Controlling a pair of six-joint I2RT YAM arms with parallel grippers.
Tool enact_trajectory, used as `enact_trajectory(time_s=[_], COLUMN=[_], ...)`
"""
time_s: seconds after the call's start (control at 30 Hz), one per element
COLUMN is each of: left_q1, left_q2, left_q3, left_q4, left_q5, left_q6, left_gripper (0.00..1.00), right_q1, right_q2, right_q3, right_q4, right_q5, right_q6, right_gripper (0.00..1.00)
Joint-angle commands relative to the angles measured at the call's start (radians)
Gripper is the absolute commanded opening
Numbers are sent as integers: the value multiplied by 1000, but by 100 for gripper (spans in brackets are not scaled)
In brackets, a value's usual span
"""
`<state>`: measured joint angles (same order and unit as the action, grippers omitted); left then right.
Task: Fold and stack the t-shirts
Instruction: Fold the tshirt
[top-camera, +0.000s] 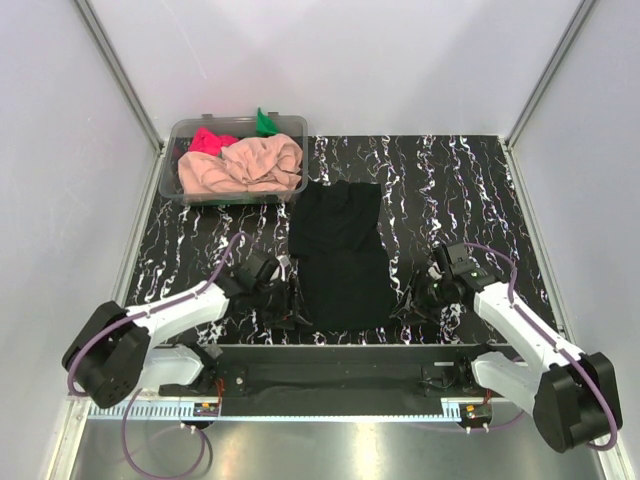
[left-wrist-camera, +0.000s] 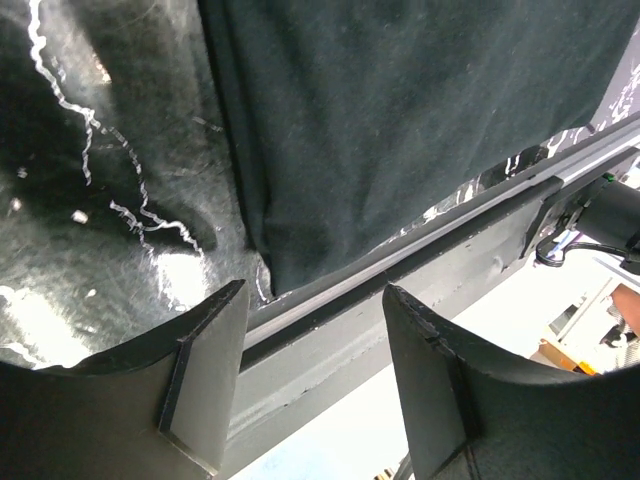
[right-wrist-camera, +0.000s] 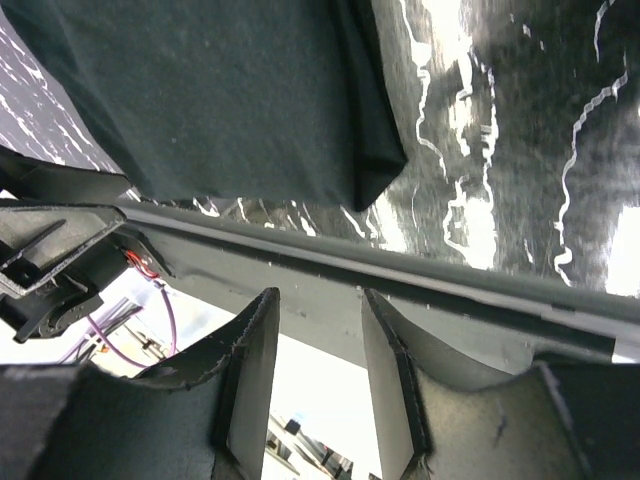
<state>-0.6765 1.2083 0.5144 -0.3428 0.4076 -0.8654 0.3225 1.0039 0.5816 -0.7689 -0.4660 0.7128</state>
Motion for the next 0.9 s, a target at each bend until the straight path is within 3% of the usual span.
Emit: enact_trajectory(time_s=[0.0,0.37,0.47,0.87], left_q1=[8,41,54,74], left_q2=[30,13,17,62], left_q3=[-1,-48,-59,-88], left_q4=[64,99,122,222], left_q5=[40,68,91,165], left_q6=[5,0,-1,-17], left_gripper=[61,64,64,64], right_q1=[4,4,4,4], right_q2=[31,41,53,159], right_q3=[-25,-114,-141,-201], right_q4=[92,144,190,390], right_q5=[-29,-5,-16,-54], right_q6=[-7,8,24,47], right_gripper=[46,50,54,53])
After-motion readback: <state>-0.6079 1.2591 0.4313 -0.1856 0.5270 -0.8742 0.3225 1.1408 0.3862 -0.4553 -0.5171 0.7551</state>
